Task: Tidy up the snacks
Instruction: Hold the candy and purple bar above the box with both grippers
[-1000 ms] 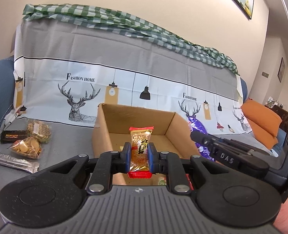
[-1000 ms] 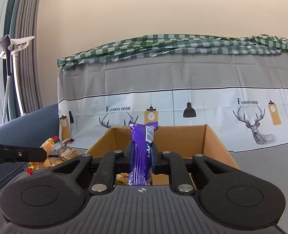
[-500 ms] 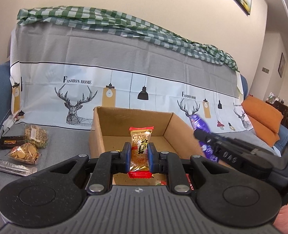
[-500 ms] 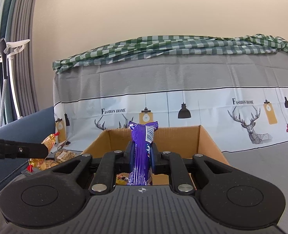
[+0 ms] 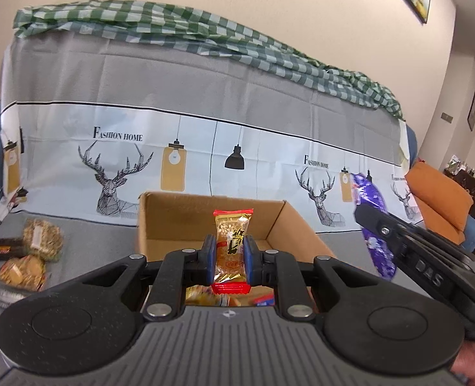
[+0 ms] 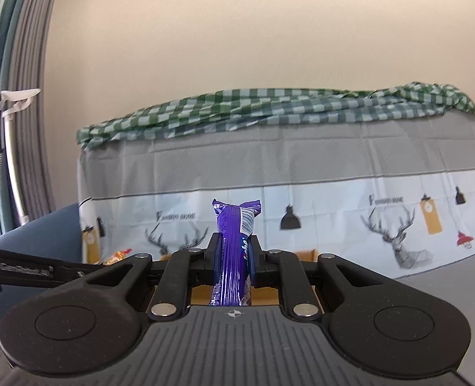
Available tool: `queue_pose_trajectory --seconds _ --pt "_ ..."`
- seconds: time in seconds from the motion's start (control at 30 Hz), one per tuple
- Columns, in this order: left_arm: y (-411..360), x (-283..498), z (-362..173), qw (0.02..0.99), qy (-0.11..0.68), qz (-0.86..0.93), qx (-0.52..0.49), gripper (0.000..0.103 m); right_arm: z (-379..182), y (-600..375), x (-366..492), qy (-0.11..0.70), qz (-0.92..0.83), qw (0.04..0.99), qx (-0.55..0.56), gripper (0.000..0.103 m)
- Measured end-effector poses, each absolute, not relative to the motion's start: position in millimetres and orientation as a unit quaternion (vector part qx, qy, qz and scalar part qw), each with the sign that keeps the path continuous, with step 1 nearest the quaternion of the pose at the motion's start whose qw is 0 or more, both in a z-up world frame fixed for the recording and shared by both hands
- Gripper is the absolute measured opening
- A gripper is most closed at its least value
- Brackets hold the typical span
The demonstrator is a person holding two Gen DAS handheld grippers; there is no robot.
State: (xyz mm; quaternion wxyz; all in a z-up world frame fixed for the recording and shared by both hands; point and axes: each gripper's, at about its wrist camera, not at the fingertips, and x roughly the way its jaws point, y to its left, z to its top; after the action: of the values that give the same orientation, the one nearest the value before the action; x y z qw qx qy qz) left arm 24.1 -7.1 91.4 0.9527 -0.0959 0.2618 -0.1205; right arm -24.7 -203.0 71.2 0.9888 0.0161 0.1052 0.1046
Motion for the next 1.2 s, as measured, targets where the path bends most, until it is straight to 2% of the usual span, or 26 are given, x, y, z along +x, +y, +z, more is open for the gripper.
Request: queue_pose_trajectory --seconds 0.23,0.43,0.57,0.67,0.87,0.93,1.17,1.2 --pt "-31.8 76.2 97.9 0.950 0.262 -0.141 -0.094 0.019 71.9 -201.3 -6.0 0.112 0.071 0.991 0.011 0.017" --pt "-20.1 73.0 63.9 0.948 0.273 -0.135 -0.093 0.019 57.3 -197.5 0.5 0.120 0.054 0.991 -0.008 0.017" --pt "-19.7 73.6 48.1 0.950 0.267 -0.153 -0.057 0.019 36.5 -202.7 6.0 0.109 0.025 0.994 0.011 0.017" --pt "-16.4 77.3 42.4 0.949 0.271 -0.159 -0.036 0.019 19.6 -200.2 19.7 0.130 0.015 0.991 0.016 0.017" --pt "-9.1 96.5 55.2 0.940 0.279 -0.193 -0.028 0.019 37.8 -195.3 36.5 0.124 -0.009 0.991 0.040 0.017" --pt "-6.6 101.4 59.3 0.940 0.285 -0.186 -0.033 0.019 43.2 -187.5 41.9 0.127 -0.020 0.992 0.018 0.017" --pt "-7.7 93.3 53.4 0.942 0.292 -0.159 -0.052 0.019 39.1 -172.7 45.3 0.186 -0.037 0.982 0.027 0.017" --pt "-8.7 87.8 55.8 0.944 0.281 -0.163 -0.051 0.027 38.6 -169.2 43.5 0.193 -0.026 0.980 0.027 0.017"
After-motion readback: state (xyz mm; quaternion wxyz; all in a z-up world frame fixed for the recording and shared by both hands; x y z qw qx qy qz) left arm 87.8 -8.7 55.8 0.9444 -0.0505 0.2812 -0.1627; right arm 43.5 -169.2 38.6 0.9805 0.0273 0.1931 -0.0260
